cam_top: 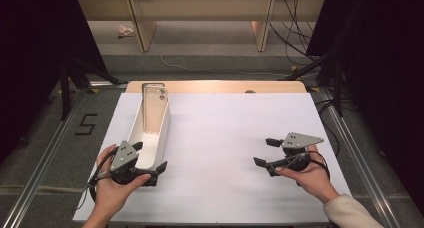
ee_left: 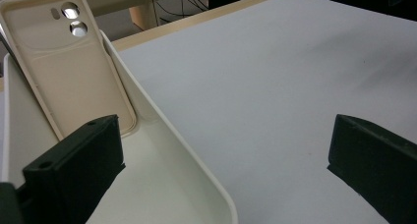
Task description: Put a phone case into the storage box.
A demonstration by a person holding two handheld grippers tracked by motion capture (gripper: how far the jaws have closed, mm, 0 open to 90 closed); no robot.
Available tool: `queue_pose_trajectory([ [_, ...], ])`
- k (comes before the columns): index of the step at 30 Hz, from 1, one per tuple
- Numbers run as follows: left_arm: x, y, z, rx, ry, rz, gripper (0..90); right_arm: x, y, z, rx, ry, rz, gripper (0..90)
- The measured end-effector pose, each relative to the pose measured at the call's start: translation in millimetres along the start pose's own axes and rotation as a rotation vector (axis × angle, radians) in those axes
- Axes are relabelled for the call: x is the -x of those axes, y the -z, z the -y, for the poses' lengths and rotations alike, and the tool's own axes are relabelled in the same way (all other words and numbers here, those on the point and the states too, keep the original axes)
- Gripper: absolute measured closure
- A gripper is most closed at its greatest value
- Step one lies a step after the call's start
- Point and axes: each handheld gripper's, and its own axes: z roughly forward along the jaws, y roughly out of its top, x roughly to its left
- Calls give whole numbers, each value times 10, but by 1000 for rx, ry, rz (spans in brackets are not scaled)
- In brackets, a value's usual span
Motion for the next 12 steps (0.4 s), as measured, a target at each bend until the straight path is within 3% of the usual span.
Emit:
queue_pose_trajectory([
  [12, 11, -25, 9, -13, -18, 1, 0, -4, -3, 2, 6, -9, -3, 188],
])
